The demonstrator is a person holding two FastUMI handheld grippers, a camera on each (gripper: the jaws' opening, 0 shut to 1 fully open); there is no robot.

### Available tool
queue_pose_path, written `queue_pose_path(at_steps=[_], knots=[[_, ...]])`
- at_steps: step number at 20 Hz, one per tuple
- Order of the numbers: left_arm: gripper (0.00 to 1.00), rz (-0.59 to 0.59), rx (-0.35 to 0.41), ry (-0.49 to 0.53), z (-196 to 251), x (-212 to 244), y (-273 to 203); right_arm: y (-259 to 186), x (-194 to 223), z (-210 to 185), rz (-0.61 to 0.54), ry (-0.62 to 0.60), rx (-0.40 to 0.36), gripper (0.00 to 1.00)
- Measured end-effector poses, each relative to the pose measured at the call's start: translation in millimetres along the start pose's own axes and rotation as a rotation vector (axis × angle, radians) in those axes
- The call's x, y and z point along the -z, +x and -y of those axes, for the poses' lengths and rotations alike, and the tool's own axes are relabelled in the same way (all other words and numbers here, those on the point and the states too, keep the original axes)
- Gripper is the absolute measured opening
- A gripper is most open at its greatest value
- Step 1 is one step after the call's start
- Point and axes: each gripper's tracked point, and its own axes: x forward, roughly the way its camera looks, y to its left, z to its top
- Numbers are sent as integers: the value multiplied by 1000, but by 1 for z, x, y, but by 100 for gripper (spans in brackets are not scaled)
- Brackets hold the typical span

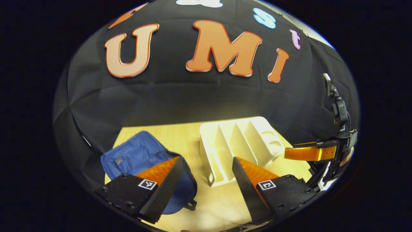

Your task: Open the schoolbag, grab two books from the bookshelf and put them into the schoolbag.

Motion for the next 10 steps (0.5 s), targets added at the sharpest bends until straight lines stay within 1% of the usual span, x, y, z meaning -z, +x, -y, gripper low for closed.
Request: queue_pose_path(at_steps=[2,4,5,6,7,8,9,10], knots=[[97,111,-25,18,6,-29,-10,-25,-35,0,144,-36,-20,98],[97,239,-58,37,13,-64,-19,-50,-56,5,301,-62,-27,97],[99,301,-76,45,16,-81,-25,-59,-57,6,377,-73,-20,97],[96,367,-89,52,18,-96,-29,-68,-58,7,447,-84,-9,97],[96,432,-110,47,18,-104,-34,-74,-59,7,510,-101,9,96],[94,450,-116,40,20,-110,-40,-82,-60,4,547,-124,23,96],[94,458,-113,26,20,-112,-40,-90,-61,-3,571,-151,17,96],[95,454,-97,13,22,-112,-40,-93,-61,-9,571,-168,5,96]])
